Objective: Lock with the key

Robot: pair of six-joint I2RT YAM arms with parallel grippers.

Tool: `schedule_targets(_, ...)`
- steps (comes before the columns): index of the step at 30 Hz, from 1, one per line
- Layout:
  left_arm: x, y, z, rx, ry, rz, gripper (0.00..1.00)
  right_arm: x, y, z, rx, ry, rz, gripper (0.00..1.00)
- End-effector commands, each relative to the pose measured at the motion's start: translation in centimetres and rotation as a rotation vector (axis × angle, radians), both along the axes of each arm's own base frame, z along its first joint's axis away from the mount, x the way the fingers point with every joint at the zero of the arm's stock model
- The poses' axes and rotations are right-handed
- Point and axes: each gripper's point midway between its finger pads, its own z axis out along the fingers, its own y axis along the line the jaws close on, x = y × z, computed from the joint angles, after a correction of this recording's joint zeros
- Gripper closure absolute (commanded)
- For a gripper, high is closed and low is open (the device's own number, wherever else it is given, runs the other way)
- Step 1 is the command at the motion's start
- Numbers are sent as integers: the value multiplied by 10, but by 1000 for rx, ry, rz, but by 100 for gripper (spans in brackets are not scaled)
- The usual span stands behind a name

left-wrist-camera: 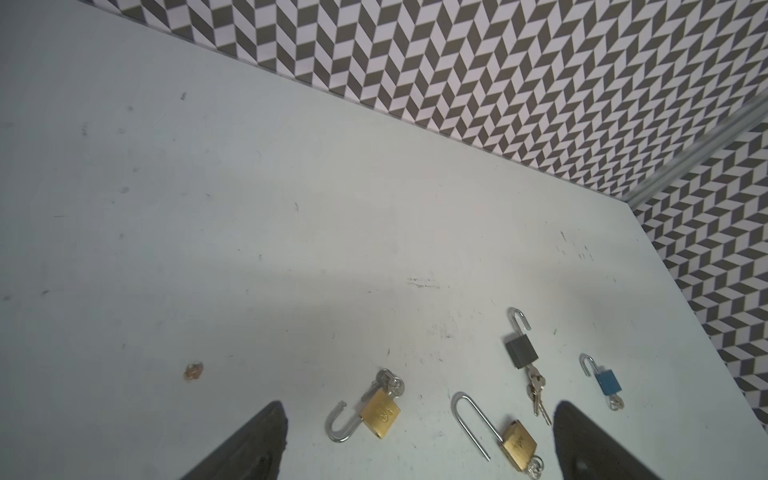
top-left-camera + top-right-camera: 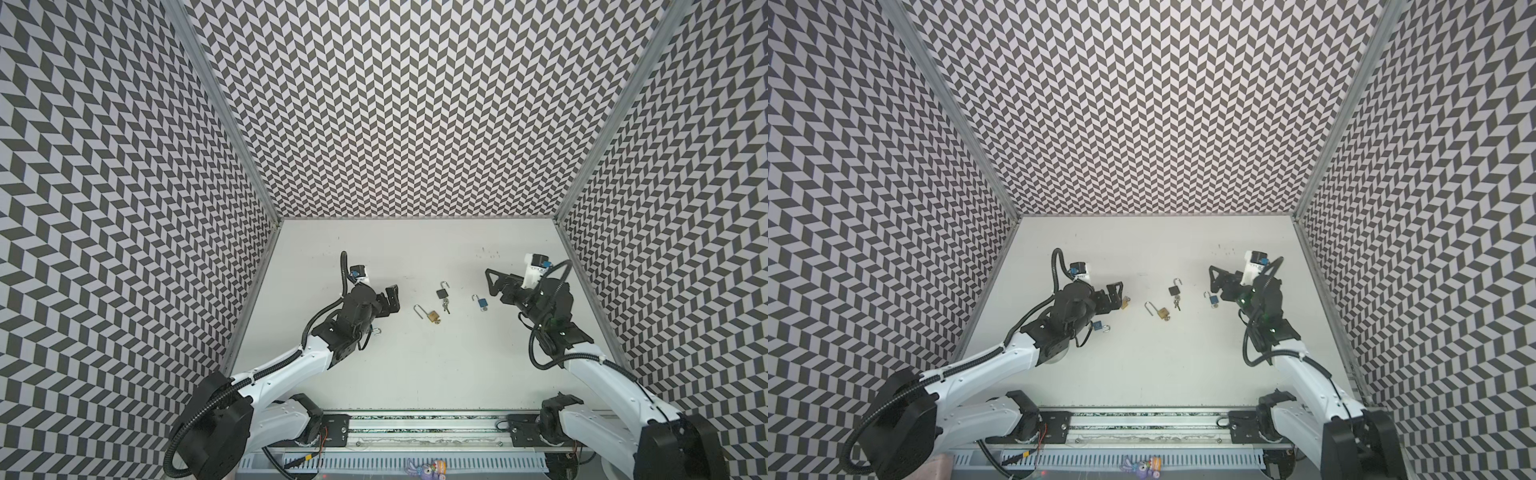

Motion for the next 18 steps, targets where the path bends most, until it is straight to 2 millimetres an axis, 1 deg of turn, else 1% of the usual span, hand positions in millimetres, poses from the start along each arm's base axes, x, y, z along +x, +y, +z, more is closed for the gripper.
schedule_targets(1,-2,-16,16,-76,-14,-71,0,-15,45,-28,-127,109,202,10)
schedule_targets(2,-2,-14,17,-81,-13,-67,0,-18,55,-34,-149,121,236,10)
schedule_targets(6,-1,-8,20,-141,-1,-79,0,-29,91,-59,-256,169,339,18)
schedule_targets(9,0,4,21,-176,8,-70,0,-34,107,-76,-337,206,402,23)
schedule_targets(12,2,22,19,-204,7,-40,0,-36,118,-93,-414,240,427,31)
schedule_targets(14,2,32,19,-222,8,-24,0,-37,126,-100,-469,254,442,34)
schedule_targets(18,1,45,22,-230,0,3,0,-35,136,-113,-564,281,455,42)
